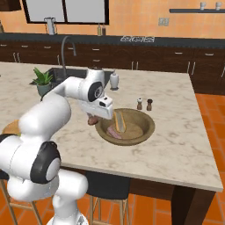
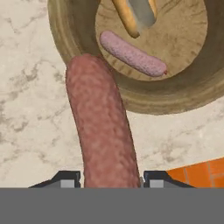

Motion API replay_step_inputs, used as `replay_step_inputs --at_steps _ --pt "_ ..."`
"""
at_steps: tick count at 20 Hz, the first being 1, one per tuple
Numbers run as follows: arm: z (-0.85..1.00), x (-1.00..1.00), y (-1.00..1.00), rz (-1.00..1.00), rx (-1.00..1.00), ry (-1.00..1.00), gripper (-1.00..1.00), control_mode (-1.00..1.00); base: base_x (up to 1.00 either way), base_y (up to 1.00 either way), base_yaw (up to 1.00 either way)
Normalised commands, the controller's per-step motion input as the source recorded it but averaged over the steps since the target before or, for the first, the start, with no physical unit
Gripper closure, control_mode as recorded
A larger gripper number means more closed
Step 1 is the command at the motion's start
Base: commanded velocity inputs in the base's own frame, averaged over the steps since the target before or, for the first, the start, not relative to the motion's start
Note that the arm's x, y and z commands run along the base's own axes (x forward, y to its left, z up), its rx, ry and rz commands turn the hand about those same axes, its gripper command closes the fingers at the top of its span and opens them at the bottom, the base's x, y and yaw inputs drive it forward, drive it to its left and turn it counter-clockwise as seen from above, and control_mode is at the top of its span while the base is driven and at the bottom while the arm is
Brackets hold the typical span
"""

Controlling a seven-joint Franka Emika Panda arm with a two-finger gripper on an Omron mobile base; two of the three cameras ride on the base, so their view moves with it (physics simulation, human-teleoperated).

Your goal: Place one bun and one sausage from the bowl on each plate.

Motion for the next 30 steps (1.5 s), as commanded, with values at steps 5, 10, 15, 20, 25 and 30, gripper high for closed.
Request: replay_step_inputs --at_steps 5,10,15,20,25,30 --pt "0.65 -0.08 0.90 0.21 0.05 -0.04 1.00 -1.00 0.00 0.00 0.00" --pt "0.41 -0.05 0.83 0.13 0.14 -0.02 1.00 -1.00 0.00 0.00 0.00" --pt "0.02 -0.20 0.98 0.10 0.10 0.00 1.00 -1.00 0.00 0.00 0.00" --pt "-0.33 -0.53 1.00 0.09 0.00 -0.06 1.00 -1.00 0.00 0.00 0.00" --pt "-0.03 -0.18 0.96 0.00 -0.01 -0.01 1.00 -1.00 0.00 0.00 0.00" --pt "0.00 -0.02 0.83 0.00 -0.01 0.01 1.00 -1.00 0.00 0.00 0.00"
